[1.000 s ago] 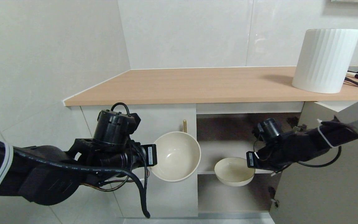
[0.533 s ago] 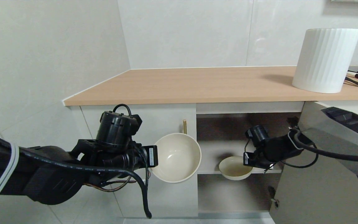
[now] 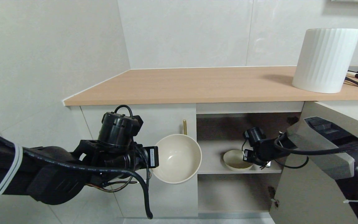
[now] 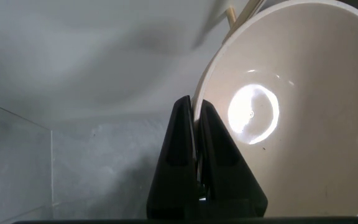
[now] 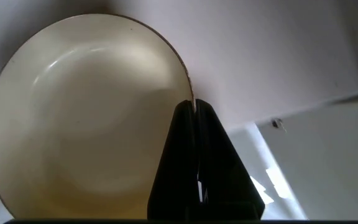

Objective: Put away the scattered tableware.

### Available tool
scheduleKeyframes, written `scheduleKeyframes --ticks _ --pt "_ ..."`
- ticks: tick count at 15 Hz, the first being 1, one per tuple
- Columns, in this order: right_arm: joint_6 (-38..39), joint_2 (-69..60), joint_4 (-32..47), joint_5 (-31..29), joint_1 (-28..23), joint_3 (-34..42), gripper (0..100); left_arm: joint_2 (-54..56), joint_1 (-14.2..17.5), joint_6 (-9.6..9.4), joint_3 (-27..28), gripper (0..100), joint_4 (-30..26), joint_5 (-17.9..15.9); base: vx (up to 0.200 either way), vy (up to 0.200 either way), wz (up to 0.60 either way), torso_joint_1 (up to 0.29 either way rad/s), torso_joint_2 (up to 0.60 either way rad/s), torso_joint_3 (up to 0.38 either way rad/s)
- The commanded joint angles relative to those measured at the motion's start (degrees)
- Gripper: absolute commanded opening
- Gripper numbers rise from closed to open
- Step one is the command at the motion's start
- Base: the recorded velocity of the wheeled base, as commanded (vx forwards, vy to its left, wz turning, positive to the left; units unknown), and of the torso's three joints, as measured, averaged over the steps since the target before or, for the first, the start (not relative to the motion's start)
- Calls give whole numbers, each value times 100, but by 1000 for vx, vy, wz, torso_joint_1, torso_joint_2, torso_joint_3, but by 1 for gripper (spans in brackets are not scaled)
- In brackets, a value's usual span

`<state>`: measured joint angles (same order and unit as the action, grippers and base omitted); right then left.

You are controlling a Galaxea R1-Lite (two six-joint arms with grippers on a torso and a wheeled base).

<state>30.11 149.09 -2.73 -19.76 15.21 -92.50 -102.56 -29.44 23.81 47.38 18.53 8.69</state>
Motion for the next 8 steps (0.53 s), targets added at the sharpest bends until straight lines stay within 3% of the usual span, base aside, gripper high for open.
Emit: scheduleKeyframes --ticks 1,8 --pt "100 322 18 -221 -1 -391 0 -10 0 1 -1 0 2 -8 0 0 0 0 0 0" --pt "179 375 9 -291 -18 -611 0 -54 0 1 16 0 2 1 0 0 0 0 0 0"
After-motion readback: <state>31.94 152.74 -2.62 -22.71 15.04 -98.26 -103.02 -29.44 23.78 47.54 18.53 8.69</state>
